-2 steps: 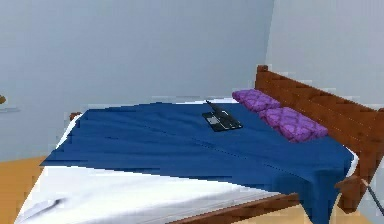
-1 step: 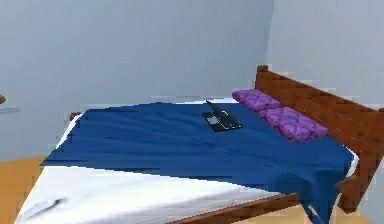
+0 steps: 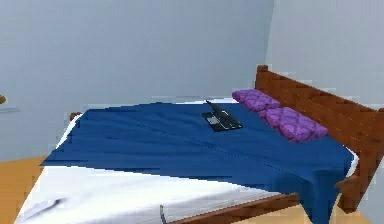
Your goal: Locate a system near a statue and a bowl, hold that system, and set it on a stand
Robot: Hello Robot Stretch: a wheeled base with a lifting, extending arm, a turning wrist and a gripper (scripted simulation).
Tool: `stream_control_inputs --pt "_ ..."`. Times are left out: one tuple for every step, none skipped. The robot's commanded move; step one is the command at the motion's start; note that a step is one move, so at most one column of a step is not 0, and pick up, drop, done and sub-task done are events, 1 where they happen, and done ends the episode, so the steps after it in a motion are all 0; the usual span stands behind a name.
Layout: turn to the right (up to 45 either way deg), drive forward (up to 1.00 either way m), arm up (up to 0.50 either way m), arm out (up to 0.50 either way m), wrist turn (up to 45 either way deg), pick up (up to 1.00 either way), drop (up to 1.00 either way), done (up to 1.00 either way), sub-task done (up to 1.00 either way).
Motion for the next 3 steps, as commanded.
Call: stream_control_inputs --pt "-45.0 0.0 0.0 0.0 0.0 0.0 0.0 0.0 0.0" --pt "-45.0 0.0 0.0 0.0 0.0 0.0 0.0 0.0 0.0" --pt "-45.0 0.0 0.0 0.0 0.0 0.0 0.0 0.0 0.0"
